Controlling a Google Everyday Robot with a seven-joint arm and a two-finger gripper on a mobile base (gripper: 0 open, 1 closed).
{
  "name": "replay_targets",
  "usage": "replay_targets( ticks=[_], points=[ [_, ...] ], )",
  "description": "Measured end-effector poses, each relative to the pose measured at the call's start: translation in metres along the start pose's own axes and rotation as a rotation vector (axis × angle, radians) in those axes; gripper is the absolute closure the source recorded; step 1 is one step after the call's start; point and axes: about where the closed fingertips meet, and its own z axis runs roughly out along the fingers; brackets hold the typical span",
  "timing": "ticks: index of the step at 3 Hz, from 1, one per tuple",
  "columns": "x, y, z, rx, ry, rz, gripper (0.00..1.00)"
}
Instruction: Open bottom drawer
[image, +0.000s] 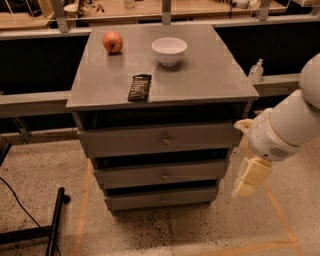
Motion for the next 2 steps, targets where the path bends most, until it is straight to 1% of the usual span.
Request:
replay_targets(
  ticks=[1, 2],
  points=[
    [-0.027, -0.012, 0.071, -0.028, -0.060, -0.033, 0.00],
    [-0.042, -0.019, 0.133, -0.039, -0.070, -0.038, 0.00]
  ],
)
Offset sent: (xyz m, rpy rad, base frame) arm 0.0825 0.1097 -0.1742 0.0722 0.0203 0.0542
